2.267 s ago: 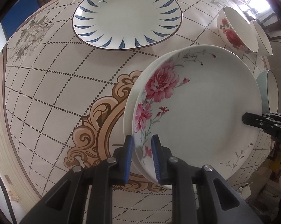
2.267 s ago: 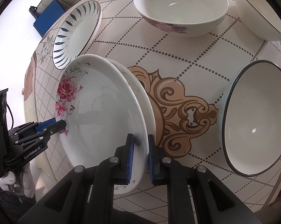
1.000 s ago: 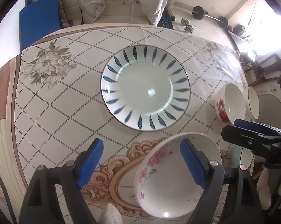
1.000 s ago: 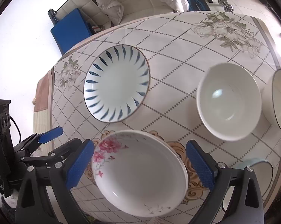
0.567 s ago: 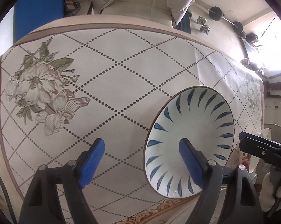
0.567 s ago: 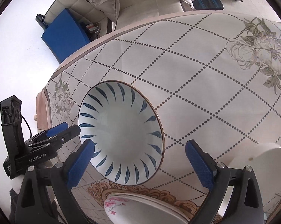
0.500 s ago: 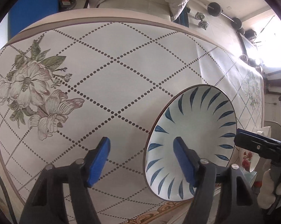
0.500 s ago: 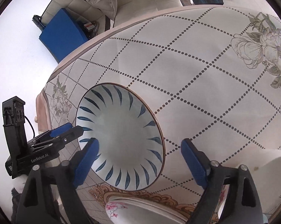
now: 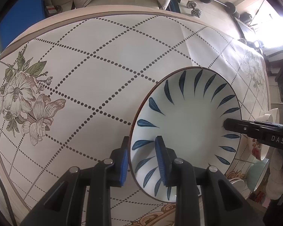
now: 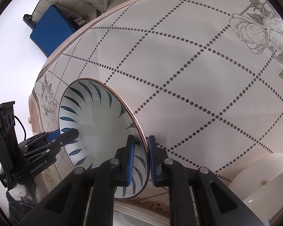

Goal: Organize plates and bowls
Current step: 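Grasp the blue-leaf plate rim with both grippers, then carry the blue-leaf plate over the stack and lower it on top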

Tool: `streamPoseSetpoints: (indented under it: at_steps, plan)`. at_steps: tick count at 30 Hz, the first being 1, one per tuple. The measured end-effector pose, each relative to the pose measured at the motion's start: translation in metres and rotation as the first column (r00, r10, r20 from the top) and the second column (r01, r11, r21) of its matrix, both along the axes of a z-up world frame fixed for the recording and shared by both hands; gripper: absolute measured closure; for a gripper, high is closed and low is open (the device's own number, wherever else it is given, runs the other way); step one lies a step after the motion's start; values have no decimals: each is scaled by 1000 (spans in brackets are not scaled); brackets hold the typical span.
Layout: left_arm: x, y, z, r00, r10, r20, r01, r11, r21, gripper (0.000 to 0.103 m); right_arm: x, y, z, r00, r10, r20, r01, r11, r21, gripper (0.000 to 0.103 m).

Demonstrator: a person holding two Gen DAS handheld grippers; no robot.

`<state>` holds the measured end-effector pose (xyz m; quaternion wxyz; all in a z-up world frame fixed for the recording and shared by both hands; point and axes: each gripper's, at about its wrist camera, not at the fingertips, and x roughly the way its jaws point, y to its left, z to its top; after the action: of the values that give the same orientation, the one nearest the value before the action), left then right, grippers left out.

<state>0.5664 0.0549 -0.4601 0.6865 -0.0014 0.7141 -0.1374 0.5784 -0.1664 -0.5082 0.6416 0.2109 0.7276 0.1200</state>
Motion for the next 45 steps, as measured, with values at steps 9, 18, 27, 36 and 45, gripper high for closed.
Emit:
streamPoseSetpoints:
  at_steps: [9, 18, 27, 36, 45]
  plan:
    - [-11, 0, 18, 1000, -1, 20, 0, 1000, 5, 81, -3, -6, 8, 1000, -25, -9, 25, 999, 19, 87]
    - [-18, 0, 63, 997, -27, 73, 27, 1000, -2, 81, -10, -9, 58, 999, -17, 47, 16, 1000, 19, 87]
    - [-70, -11, 96, 994, -61, 90, 61, 998, 3, 81, -77, -31, 87, 998, -34, 50, 32, 999, 35, 87]
    - [-141, -31, 68, 997, -69, 16, 69, 998, 4, 81, -174, -49, 57, 998, -50, -32, 51, 998, 35, 87]
    - [-177, -44, 48, 995, -95, 28, 92, 991, 102, 81, -222, -51, 32, 996, -54, -68, 54, 998, 11, 87]
